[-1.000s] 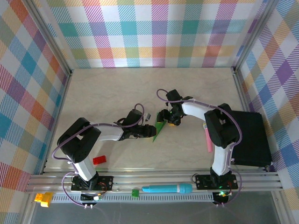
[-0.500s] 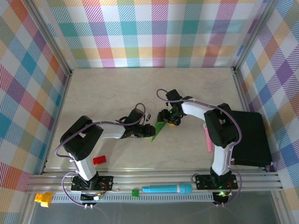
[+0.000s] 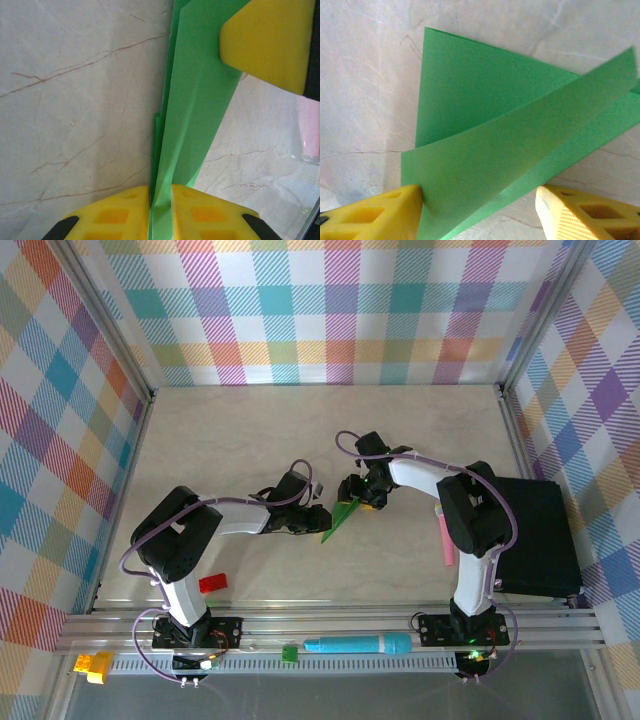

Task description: Fold a paper plane with a square sheet of paper (pick it up from the middle)

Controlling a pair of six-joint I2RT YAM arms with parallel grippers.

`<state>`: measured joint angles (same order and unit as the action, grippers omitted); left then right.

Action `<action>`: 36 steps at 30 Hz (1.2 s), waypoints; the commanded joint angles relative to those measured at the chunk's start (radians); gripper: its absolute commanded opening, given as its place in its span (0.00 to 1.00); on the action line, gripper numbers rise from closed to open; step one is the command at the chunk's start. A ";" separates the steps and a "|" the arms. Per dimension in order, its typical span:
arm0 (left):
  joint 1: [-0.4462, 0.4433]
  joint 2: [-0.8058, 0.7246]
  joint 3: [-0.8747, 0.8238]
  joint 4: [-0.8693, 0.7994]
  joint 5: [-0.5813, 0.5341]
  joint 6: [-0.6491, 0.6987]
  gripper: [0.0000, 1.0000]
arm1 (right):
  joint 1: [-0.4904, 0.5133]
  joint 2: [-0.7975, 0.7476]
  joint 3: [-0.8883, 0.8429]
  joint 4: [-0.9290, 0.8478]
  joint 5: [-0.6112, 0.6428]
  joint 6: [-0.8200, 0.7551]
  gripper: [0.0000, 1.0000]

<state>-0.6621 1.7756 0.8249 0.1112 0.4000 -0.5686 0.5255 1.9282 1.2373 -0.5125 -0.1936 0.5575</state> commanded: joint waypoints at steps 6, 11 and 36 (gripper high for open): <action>0.006 0.063 0.005 -0.073 -0.049 0.025 0.19 | 0.019 0.128 -0.080 0.019 0.034 0.007 0.61; 0.003 0.071 0.022 -0.112 -0.062 0.041 0.19 | 0.020 0.096 -0.088 0.030 0.000 0.004 0.62; -0.006 0.088 0.039 -0.133 -0.076 0.053 0.19 | 0.025 -0.187 -0.133 0.175 -0.211 0.079 0.26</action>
<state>-0.6643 1.7935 0.8753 0.0280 0.3981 -0.5343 0.5404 1.7058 1.0718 -0.3660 -0.3542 0.6205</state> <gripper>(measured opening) 0.186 0.276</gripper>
